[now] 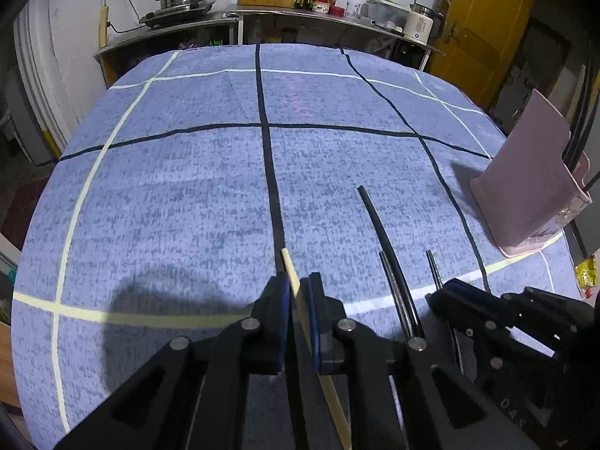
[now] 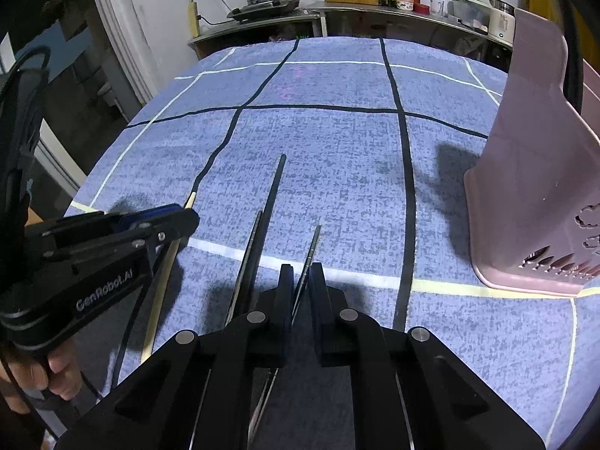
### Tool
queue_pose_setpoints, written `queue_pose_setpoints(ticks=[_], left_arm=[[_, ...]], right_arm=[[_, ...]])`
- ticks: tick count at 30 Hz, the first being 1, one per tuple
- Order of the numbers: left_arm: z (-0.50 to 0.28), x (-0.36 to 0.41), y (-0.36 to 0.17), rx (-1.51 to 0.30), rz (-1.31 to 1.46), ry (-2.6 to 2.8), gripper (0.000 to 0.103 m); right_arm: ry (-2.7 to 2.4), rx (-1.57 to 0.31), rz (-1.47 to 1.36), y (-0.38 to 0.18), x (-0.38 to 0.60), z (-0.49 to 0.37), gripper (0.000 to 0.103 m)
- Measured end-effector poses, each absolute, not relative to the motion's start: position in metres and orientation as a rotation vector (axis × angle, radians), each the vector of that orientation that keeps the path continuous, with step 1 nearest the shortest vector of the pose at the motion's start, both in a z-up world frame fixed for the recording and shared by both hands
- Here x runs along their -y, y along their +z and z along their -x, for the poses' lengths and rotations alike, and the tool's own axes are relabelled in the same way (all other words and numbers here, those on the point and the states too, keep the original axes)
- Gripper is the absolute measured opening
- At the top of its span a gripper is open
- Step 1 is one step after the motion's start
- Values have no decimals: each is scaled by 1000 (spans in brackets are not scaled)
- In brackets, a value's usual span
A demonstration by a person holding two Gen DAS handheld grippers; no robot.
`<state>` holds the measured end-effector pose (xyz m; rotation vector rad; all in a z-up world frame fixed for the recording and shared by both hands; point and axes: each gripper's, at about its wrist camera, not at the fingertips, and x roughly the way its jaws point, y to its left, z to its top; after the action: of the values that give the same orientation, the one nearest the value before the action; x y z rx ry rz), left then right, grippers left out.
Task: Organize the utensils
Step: 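Grasp a wooden chopstick with the left tool while the right tool grasps a thin metal chopstick, then lift both held chopsticks and carry them over the pink basket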
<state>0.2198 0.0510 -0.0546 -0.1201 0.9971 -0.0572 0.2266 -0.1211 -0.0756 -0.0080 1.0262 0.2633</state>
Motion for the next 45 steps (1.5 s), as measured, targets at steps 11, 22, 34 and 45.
queue_pose_setpoints(ticks=[11,22,34,45], left_arm=[[-216,-59,-43,-975,171,-90,6],[-185,-60,31,-829,181,-162,6],[-163,-49,91,-713,180,-244,6],[-160,-35,100,-714,197,-291,6]], right_arm=[[290,-1013,-23,-66,129,-221,5],[296,-858,-73,1,157,-191,5],[281,-743,-117,52,186,-163,5],[273,-724,-133,58,195,-157,5]])
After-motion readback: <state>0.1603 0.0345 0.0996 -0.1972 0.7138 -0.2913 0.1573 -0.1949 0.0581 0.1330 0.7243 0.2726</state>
